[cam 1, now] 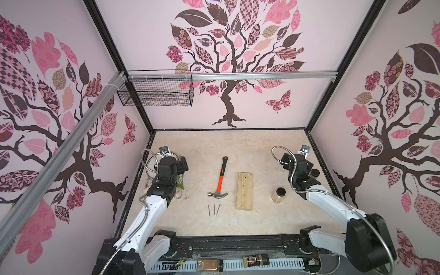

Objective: Use a claw hammer to pull out a nail
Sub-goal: Reset both arms

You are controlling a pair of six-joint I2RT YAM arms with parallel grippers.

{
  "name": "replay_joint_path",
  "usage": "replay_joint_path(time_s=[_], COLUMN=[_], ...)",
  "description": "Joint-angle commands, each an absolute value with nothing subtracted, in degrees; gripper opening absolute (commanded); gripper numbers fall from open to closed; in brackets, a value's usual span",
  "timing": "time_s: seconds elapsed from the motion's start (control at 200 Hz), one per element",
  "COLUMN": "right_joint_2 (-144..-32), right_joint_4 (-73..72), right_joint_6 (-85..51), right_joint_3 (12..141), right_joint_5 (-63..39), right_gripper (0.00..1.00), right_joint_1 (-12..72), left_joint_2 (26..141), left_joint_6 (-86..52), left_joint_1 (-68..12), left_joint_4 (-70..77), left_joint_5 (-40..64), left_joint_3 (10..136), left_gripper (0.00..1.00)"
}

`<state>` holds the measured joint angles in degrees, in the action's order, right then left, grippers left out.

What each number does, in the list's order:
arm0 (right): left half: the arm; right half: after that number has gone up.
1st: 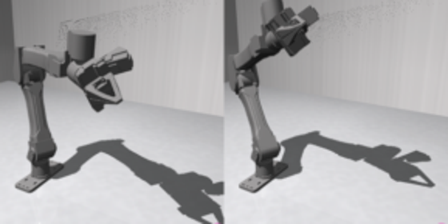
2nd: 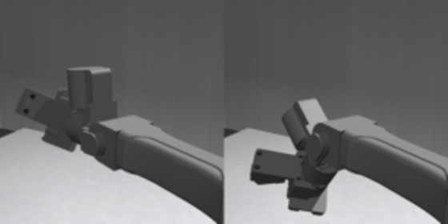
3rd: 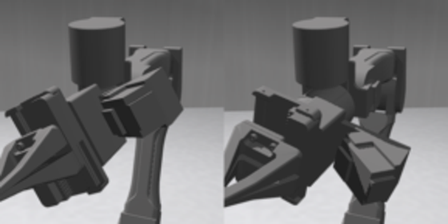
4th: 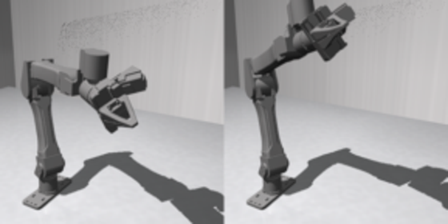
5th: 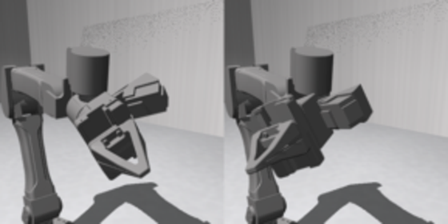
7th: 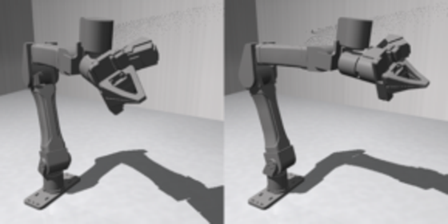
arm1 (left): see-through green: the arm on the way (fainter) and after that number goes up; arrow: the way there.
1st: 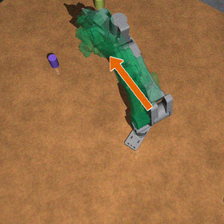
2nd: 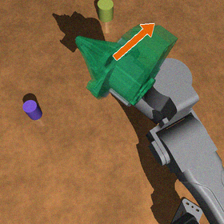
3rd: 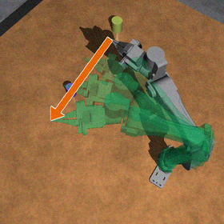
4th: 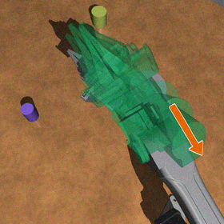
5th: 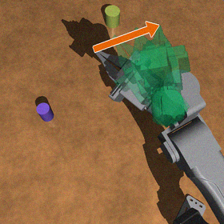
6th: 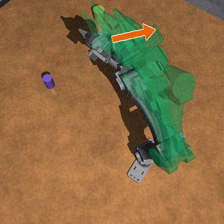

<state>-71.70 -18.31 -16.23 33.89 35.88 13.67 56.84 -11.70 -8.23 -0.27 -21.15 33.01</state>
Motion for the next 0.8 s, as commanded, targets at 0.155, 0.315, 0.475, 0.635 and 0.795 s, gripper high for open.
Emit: replay_joint_path(time_s=[0.155, 0.315, 0.475, 0.635, 0.795], right_joint_2=[-83.2, -85.9, -84.1, -81.3, -82.5], right_joint_4=[-34.1, -34.9, -29.2, -31.1, -38.8], right_joint_6=[-10.2, -7.0, -5.6, -3.3, -3.8], right_joint_3=[34.4, 36.1, 36.3, 32.8, 26.7], right_joint_5=[32.4, 28.2, 26.3, 23.3, 26.1], right_gripper=[1.00, 1.00, 1.00, 1.00, 1.00], right_joint_1=[12.4, 12.0, 12.0, 12.0, 11.9], left_joint_2=[68.4, 77.9, 85.3, 90.3, 89.9], left_joint_6=[-4.9, -1.8, -0.3, -2.1, -4.4], left_joint_1=[-7.3, -7.3, -6.1, -2.7, 0.7], left_joint_4=[34.1, 43.4, 56.4, 56.1, 52.4], left_joint_5=[-25.7, -24.8, -22.9, -17.2, -10.6], left_joint_3=[20.0, 19.6, 17.4, 19.7, 21.2], left_gripper=[0.98, 0.98, 0.98, 0.98, 0.98])
